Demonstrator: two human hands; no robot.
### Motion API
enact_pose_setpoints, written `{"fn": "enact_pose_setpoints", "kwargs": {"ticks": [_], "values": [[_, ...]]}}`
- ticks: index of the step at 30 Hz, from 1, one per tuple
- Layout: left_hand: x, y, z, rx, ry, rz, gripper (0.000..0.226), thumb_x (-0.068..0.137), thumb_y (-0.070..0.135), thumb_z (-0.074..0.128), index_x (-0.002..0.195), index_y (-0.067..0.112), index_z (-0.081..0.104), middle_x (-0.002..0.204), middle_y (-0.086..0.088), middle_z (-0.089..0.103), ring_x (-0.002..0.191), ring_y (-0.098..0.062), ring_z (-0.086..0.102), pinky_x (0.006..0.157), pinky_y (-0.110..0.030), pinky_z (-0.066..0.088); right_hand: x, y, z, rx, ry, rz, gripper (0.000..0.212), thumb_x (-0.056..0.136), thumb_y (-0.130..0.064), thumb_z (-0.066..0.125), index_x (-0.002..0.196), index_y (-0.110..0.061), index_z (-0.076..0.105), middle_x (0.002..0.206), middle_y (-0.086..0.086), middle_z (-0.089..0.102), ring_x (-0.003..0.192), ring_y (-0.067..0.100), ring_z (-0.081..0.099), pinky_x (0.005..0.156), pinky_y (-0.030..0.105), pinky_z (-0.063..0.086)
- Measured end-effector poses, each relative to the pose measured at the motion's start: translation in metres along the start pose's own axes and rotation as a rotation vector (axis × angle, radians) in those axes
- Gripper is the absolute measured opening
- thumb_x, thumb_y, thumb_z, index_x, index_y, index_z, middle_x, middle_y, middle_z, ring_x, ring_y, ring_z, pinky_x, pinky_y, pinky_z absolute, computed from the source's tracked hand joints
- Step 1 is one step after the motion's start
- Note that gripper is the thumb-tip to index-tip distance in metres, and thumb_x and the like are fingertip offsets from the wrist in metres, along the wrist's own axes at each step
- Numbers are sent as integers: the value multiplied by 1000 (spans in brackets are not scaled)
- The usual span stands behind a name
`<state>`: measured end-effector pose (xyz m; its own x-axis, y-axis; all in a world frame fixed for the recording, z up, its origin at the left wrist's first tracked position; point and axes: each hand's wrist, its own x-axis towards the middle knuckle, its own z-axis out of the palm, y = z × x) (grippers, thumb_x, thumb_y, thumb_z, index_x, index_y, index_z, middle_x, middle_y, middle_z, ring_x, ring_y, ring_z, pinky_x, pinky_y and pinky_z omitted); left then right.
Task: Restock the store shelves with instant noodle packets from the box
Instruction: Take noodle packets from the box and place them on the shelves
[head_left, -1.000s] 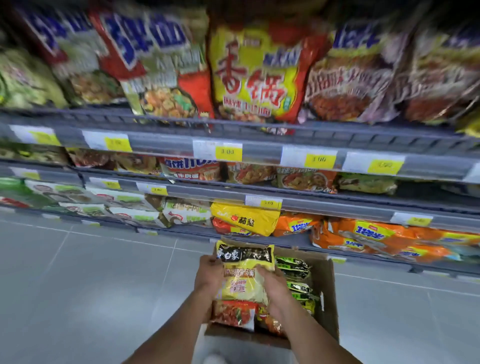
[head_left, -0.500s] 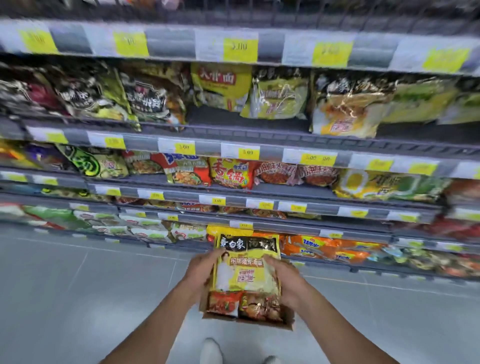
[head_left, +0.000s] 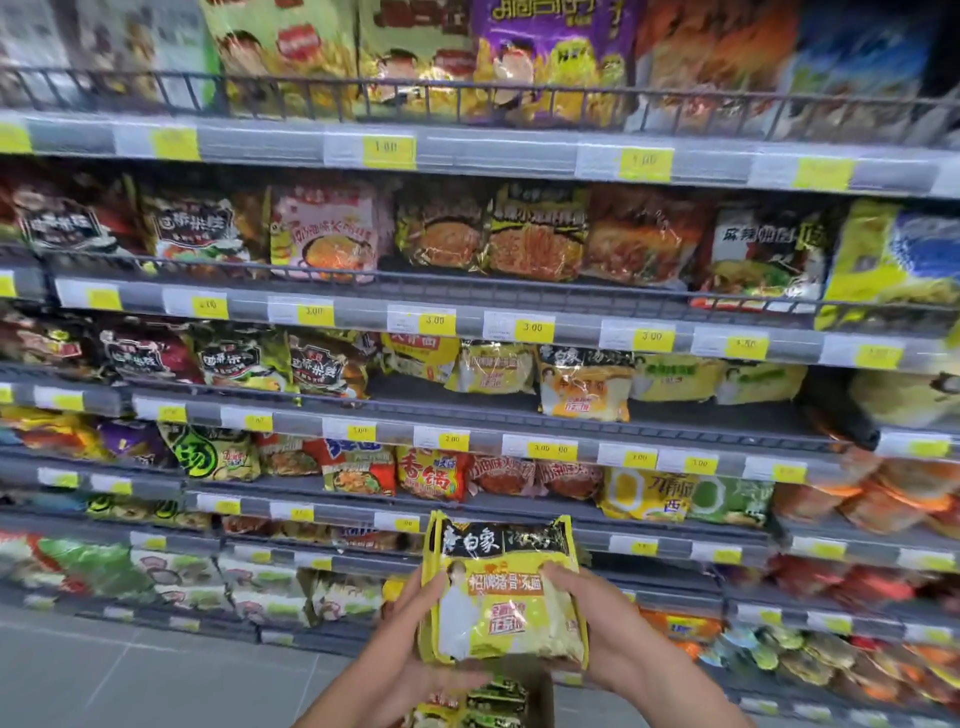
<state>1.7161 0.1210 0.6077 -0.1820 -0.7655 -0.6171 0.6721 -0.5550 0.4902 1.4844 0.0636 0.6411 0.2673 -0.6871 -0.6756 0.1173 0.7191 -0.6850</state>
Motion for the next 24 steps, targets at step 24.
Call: {"fn": "enact_pose_setpoints", "kwargs": {"ticks": [24], "values": [[-6, 53, 2, 102, 104, 222, 111, 57, 32, 98, 149, 27, 36, 131, -18, 63, 110, -43, 67, 88, -58, 56, -34, -44, 34, -706, -32, -207, 42, 80, -53, 76, 110, -24, 70, 69, -15, 63, 54, 2, 47, 49, 15, 35]]}}
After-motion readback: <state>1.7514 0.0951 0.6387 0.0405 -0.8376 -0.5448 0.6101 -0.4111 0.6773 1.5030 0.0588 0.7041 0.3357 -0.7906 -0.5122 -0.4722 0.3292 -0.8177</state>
